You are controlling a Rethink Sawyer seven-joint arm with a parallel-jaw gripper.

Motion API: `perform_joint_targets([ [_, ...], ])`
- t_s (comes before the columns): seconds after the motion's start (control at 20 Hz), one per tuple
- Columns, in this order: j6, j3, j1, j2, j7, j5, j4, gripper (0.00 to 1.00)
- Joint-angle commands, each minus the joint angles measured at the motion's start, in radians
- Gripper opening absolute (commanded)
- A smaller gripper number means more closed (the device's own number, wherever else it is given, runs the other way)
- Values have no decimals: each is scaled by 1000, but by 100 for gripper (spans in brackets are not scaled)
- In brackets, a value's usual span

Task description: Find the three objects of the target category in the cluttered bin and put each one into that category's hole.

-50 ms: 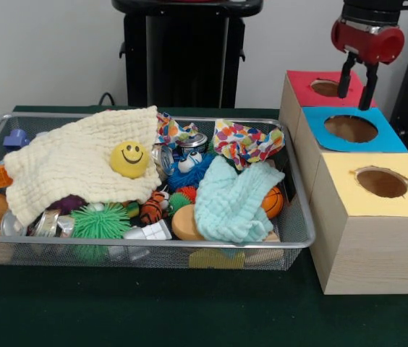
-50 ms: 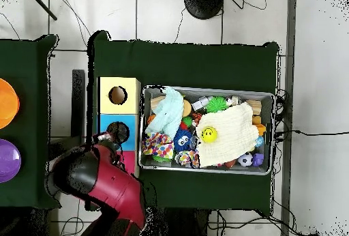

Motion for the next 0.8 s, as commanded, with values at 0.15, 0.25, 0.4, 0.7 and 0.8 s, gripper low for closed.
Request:
perform_joint_targets([
  [0.15,200,-156,-69,39,-5,-240,-189,100],
  [0.25,197,-132,-110,12,-39,-280,-187,100],
  [0.4,168,-82,-178,-24,-87,-335,-172,100],
  [0.7,102,46,-345,-80,-174,-444,-128,100],
  [0.8,67,100,-407,-90,-186,-467,-100,100],
])
